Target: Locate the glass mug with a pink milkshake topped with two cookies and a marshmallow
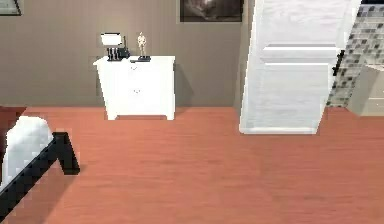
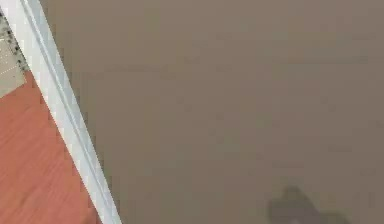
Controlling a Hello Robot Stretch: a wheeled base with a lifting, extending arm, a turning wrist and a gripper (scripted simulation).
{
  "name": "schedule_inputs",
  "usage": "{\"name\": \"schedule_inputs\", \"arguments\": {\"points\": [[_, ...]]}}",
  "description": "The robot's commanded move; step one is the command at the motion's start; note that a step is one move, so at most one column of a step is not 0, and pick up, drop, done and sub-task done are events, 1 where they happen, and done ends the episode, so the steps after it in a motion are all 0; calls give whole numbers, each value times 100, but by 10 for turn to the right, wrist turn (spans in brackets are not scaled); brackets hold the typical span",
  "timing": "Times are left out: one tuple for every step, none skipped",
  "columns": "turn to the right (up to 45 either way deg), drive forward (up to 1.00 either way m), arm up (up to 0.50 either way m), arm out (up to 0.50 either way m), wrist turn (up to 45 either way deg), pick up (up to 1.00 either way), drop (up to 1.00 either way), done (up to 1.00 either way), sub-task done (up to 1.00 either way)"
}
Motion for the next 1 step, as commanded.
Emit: {"name": "schedule_inputs", "arguments": {"points": [[330, 0, 0, 0, 0, 0, 0, 0, 0]]}}
